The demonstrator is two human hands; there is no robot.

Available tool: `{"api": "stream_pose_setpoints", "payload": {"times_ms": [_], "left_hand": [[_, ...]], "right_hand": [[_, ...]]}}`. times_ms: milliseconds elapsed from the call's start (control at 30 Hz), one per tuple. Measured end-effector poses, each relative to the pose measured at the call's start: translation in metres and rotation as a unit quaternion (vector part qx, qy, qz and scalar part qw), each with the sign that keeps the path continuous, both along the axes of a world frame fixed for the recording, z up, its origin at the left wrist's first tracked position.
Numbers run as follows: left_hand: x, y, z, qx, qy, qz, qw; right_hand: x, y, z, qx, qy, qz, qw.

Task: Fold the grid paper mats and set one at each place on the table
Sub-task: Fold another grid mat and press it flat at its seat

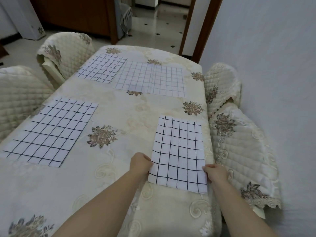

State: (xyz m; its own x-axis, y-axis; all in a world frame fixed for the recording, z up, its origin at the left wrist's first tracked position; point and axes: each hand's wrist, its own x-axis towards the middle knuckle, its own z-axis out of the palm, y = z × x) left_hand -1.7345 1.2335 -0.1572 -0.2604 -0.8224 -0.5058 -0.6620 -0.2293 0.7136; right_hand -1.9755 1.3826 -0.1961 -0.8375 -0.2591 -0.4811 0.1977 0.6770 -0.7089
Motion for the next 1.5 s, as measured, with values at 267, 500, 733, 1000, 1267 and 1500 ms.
{"api": "stream_pose_setpoints", "payload": {"times_ms": [267,500,733,1000,1267,1500], "left_hand": [[0.003,0.001,-0.002,-0.002,0.004,-0.006,1.000],[0.013,-0.007,-0.004,0.031,0.068,0.086,0.993],[0.013,0.004,0.002,-0.150,0.011,-0.033,0.988],[-0.027,0.024,-0.021,-0.266,-0.091,-0.369,0.886],[-0.030,0.016,-0.021,-0.254,-0.212,-0.443,0.833],[-0.030,0.016,-0.020,-0.236,-0.192,-0.431,0.850]], "right_hand": [[0.010,0.003,0.015,0.003,0.010,-0.010,1.000],[0.022,0.006,0.041,-0.049,0.017,-0.081,0.995],[0.054,-0.002,0.051,0.017,0.192,0.126,0.973],[0.133,-0.040,0.024,0.056,0.277,0.463,0.840],[0.102,-0.012,0.014,0.145,0.245,0.445,0.849],[0.072,0.014,0.028,0.201,0.229,0.373,0.876]]}}
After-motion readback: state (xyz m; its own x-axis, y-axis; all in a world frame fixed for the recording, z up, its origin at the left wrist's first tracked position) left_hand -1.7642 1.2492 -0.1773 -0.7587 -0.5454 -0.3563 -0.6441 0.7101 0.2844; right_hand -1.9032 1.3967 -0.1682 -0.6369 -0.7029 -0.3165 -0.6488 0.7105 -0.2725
